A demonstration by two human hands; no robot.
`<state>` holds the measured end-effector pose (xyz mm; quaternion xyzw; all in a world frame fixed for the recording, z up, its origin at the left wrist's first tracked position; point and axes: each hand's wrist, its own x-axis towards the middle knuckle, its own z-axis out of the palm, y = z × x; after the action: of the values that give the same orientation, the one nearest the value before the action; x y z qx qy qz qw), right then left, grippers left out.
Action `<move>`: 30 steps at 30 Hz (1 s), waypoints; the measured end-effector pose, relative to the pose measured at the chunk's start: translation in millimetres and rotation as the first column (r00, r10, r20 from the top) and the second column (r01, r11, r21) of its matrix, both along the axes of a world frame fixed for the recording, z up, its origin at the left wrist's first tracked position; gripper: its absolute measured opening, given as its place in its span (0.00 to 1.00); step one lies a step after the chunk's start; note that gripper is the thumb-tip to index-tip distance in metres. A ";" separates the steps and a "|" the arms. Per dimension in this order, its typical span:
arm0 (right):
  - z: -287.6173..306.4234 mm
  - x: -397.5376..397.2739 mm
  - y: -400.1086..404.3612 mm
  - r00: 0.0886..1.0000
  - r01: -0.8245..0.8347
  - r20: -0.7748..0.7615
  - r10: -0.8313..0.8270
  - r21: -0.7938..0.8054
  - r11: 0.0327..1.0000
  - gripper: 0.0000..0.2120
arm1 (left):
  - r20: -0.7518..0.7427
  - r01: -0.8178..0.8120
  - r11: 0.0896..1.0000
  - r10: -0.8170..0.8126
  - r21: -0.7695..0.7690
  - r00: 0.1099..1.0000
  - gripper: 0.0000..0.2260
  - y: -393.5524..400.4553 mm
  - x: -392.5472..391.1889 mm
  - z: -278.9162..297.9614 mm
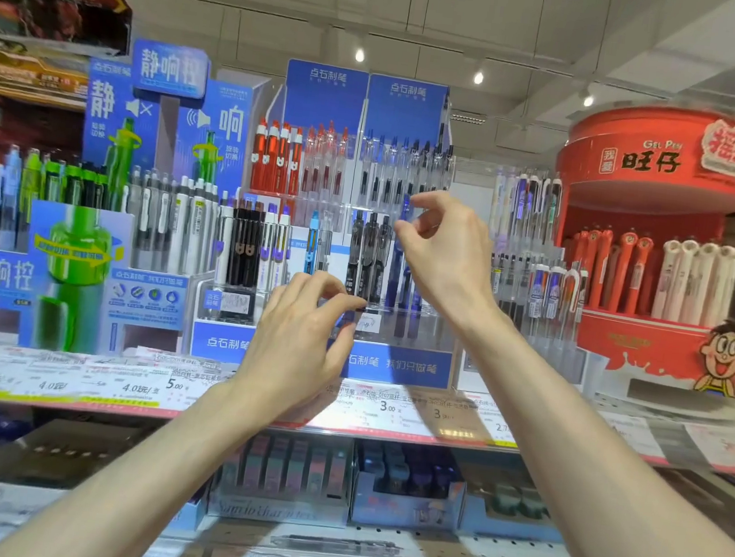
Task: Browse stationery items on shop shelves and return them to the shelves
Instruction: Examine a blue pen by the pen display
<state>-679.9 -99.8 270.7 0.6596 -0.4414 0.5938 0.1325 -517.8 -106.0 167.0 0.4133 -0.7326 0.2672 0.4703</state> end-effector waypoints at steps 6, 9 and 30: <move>-4.9 1.0 -1.0 0.997 0.069 -0.045 -0.069 -0.003 0.998 0.11 | -0.029 0.006 1.000 -0.006 0.006 1.000 0.12 0.5 -2.0 0.8; -3.0 1.0 -0.5 0.993 0.110 -0.044 -0.110 0.011 0.994 0.11 | -0.028 0.006 1.000 -0.006 0.010 1.000 0.12 0.5 -2.3 0.8; -11.2 -7.6 -12.2 0.947 0.172 -0.273 -0.171 -0.023 0.985 0.11 | -0.042 0.017 1.000 -0.017 0.007 0.999 0.12 1.2 -2.2 0.0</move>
<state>-687.5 -112.1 259.5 0.6944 -0.4749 0.4829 0.2429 -520.0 -104.8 167.0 0.4142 -0.7270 0.2517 0.4864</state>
